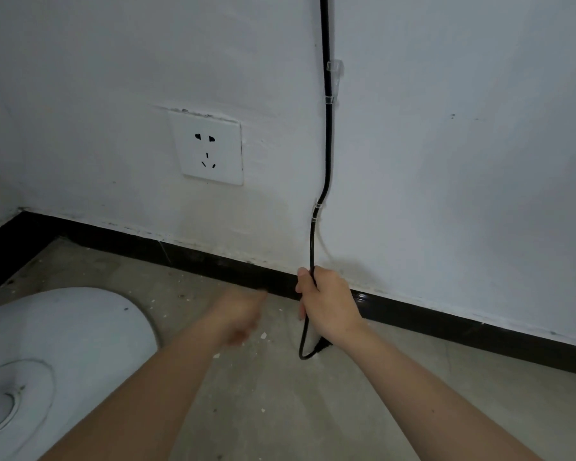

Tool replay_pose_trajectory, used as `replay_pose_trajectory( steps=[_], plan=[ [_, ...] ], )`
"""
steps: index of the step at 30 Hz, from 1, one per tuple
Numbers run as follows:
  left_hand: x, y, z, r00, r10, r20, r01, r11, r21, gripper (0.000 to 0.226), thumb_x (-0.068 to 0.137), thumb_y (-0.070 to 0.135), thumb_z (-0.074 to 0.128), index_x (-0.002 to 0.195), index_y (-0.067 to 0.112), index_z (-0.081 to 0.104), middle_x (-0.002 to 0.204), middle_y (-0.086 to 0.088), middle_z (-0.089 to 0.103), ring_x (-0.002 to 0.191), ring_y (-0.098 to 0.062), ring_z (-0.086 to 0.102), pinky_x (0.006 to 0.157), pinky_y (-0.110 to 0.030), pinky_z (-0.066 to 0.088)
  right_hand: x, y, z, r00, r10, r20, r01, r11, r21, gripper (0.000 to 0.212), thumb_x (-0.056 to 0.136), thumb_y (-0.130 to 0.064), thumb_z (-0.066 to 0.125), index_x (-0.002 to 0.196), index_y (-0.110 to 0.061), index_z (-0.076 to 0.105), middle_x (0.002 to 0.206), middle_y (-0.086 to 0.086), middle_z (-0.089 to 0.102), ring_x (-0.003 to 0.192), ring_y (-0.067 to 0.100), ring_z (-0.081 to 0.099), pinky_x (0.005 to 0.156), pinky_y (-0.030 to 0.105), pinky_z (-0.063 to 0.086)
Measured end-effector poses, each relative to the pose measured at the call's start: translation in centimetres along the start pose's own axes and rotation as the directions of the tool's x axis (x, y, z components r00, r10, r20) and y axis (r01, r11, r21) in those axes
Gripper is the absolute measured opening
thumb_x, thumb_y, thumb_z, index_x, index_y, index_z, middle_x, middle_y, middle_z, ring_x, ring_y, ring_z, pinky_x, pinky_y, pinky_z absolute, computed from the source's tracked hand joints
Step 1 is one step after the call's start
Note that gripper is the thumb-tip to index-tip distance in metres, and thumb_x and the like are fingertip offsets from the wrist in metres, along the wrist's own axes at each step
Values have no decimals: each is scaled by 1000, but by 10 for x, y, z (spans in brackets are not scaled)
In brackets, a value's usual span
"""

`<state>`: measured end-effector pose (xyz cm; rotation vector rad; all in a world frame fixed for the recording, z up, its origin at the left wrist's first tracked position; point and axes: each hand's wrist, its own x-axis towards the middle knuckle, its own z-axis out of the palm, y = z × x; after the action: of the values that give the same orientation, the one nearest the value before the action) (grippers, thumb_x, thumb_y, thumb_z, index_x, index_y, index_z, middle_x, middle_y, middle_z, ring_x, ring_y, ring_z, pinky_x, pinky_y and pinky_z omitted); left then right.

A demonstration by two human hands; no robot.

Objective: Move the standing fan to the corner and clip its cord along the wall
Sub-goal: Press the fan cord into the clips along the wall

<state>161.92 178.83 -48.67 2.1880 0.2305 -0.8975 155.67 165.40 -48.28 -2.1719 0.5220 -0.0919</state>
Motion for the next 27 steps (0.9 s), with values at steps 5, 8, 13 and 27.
replay_pose_trajectory(
  steps=[5,8,13,27],
  plan=[
    [8,-38,17,865,-272,423,381,902,-200,70,88,55,53,115,-10,50,90,-28,69,76,-38,72,59,-38,59,-2,-4,4,994,102,40,-109,964,244,39,102,-32,37,73,-12,55,47,2,59,45,13,51,55,26,42],
    [3,-37,27,804,-147,577,454,779,-433,48,89,27,63,118,-9,51,95,-32,67,75,-36,72,55,-37,60,-5,-7,4,992,113,56,-126,935,332,39,102,-31,39,71,-13,56,44,1,59,39,7,49,52,25,39],
    [1,-41,24,846,-145,513,489,596,-637,14,90,-3,53,83,-12,61,57,-17,64,44,-19,61,38,-24,53,-8,-10,-1,982,140,126,-179,902,393,38,102,-30,40,73,-11,56,43,-1,60,35,12,46,38,21,37],
    [38,-30,-17,995,-60,-79,-39,499,-866,15,90,-7,54,102,3,59,94,-12,55,82,-18,59,86,-27,47,20,-7,8,964,266,17,-262,934,242,29,92,-11,58,63,-12,61,67,10,63,55,22,58,63,33,51]
  ],
)
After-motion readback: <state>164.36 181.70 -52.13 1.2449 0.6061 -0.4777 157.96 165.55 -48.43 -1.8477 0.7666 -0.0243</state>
